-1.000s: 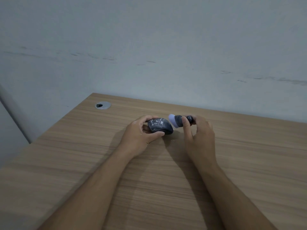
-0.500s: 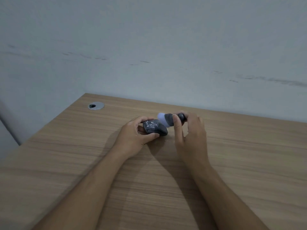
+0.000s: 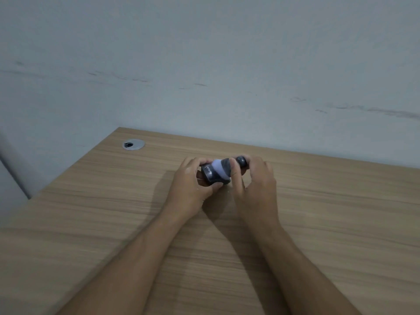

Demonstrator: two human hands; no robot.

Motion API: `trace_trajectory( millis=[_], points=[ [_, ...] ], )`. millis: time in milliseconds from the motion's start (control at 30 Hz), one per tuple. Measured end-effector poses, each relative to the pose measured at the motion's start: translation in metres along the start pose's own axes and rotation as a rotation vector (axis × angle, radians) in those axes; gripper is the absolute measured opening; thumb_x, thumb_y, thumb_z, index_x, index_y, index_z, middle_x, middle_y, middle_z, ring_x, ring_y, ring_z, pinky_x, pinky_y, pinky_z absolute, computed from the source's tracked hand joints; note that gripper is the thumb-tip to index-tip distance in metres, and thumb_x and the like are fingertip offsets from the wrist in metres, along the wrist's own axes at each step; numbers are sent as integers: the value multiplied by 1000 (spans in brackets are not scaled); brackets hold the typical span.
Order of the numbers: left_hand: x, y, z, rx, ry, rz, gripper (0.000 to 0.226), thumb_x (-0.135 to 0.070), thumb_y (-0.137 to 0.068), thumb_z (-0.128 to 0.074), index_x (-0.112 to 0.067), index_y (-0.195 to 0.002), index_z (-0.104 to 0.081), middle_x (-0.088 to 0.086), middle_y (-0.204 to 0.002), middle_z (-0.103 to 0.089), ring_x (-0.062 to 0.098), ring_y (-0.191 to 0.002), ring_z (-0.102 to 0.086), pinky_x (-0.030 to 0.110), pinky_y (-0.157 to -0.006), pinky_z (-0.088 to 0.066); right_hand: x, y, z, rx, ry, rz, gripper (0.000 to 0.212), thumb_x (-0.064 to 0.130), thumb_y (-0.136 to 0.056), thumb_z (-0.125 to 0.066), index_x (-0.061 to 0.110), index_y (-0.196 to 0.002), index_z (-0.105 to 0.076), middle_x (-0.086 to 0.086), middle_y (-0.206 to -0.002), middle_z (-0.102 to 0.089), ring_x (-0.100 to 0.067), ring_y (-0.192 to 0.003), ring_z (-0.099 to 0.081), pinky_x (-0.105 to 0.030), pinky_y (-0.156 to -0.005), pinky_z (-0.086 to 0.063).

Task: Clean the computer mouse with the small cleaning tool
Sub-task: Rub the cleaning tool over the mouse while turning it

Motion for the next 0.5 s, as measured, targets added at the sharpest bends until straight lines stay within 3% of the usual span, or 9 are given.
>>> trace_trajectory(
  millis=[100, 200, 267, 400, 500],
  points=[
    [-7, 2, 2, -16, 17, -32, 57, -19, -75, -100, -22, -126, -74, -8, -120, -62, -11, -103, -60, 7, -91, -49, -4, -4, 10, -67, -1, -33, 30, 44, -106, -59, 18, -114, -70, 9, -100, -67, -20, -95, -55, -40, -87, -50],
    [-11, 1, 3, -21, -45, -52, 49, -4, -85, -90, -15, -130, -72, -3, -122, -58, 2, -100, -61, -2, -87, -43, 20, 3, 13, -44, -2, 127, 26, 38, -108, -61, 15, -112, -71, 8, -98, -65, -18, -92, -53, -33, -83, -46],
    [-12, 2, 2, -15, -86, -45, 45, 6, -89, -79, -12, -130, -71, -2, -123, -57, 12, -107, -61, -2, -86, -42, 24, 6, 7, -7, 16, 176, 25, 38, -109, -61, 15, -112, -71, 8, -99, -66, -17, -92, -52, -36, -83, -48],
    [-10, 0, 6, -62, -47, -70, 56, 1, -77, -90, -14, -128, -71, -1, -123, -60, 11, -107, -64, -1, -88, -42, 2, -3, 13, -78, 2, 15, 26, 39, -108, -61, 16, -113, -71, 7, -100, -68, -20, -93, -55, -47, -87, -51],
    [-13, -1, 6, -52, -26, -126, 57, 1, -80, -93, -13, -131, -71, -2, -125, -59, 2, -101, -60, -1, -90, -41, 14, 0, 21, -80, -33, 70, 31, 42, -109, -57, 15, -113, -72, 8, -99, -68, -19, -93, -55, -34, -86, -48]
  ],
)
Point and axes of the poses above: each hand's wrist, its own y-axis away from the middle knuckle, its own z-axis out of the back of the hand, x = y × z, the point moved 7 cm from there along -y, towards the middle knuckle
